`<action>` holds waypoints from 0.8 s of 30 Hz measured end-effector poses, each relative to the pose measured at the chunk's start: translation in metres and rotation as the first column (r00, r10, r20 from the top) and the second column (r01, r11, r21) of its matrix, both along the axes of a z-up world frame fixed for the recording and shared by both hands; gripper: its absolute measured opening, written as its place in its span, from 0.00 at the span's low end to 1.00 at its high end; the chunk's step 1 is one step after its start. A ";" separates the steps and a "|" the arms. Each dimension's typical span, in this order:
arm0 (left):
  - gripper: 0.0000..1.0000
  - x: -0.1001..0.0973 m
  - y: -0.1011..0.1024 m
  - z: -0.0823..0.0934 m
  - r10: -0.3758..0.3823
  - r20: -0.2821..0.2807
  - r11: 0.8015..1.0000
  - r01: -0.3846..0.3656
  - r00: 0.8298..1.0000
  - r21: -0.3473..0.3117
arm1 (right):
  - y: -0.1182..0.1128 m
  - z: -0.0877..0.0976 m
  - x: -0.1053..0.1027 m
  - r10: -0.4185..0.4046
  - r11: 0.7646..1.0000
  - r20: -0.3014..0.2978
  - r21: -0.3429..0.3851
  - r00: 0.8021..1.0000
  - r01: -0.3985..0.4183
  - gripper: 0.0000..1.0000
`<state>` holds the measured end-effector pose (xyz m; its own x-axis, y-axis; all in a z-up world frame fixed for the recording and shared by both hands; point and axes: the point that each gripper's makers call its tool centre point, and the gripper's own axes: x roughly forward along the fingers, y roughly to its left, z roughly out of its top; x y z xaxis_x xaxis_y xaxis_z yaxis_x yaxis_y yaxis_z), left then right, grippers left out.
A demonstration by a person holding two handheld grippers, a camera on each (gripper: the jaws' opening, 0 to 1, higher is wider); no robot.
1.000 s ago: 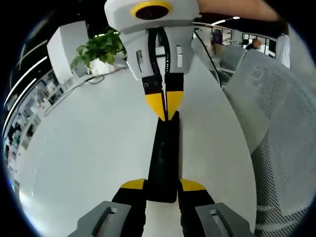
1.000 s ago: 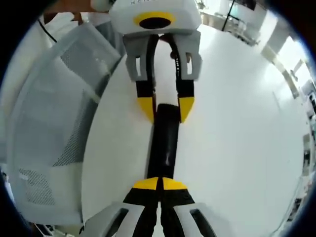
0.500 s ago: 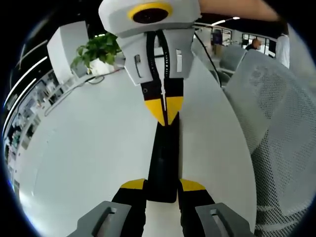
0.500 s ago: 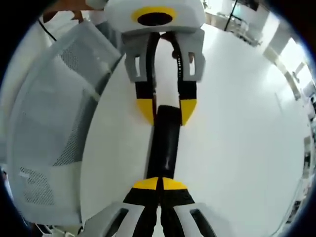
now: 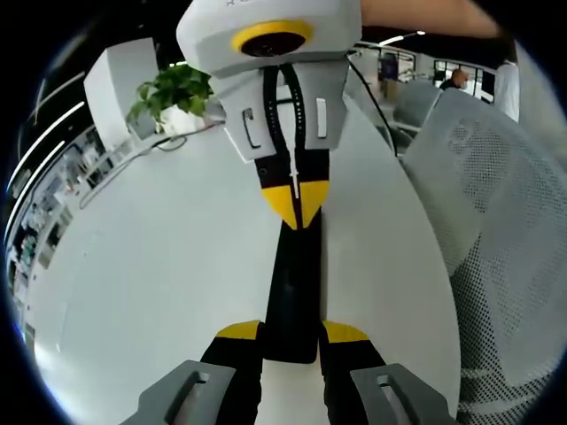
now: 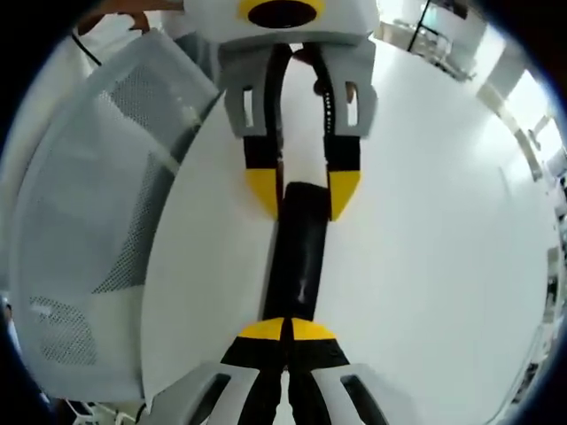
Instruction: Press the specified remote control buttons in sequence, fully releasing each button before pressing the next.
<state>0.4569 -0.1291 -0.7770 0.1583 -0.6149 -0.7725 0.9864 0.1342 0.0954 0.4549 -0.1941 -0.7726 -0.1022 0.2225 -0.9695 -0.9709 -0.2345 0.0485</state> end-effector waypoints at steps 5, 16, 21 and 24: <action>0.24 0.000 0.000 0.000 0.000 0.000 1.000 0.000 1.000 -0.001 | 0.000 0.000 0.000 0.001 1.000 0.001 -0.003 1.000 -0.001 0.00; 0.24 0.000 0.000 0.000 0.002 0.000 1.000 -0.002 1.000 -0.001 | 0.000 -0.001 0.000 -0.006 1.000 0.004 -0.004 1.000 0.006 0.00; 0.24 0.001 0.000 0.000 0.002 0.000 1.000 -0.002 1.000 0.000 | 0.000 -0.001 0.000 -0.002 1.000 0.007 -0.009 1.000 0.002 0.00; 0.24 0.001 0.000 0.001 0.002 0.000 1.000 -0.002 1.000 -0.001 | 0.000 -0.001 0.000 -0.001 1.000 0.009 -0.011 1.000 0.001 0.00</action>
<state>0.4576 -0.1295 -0.7765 0.1594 -0.6151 -0.7722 0.9861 0.1360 0.0952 0.4554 -0.1944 -0.7732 -0.0928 0.2122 -0.9728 -0.9716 -0.2331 0.0419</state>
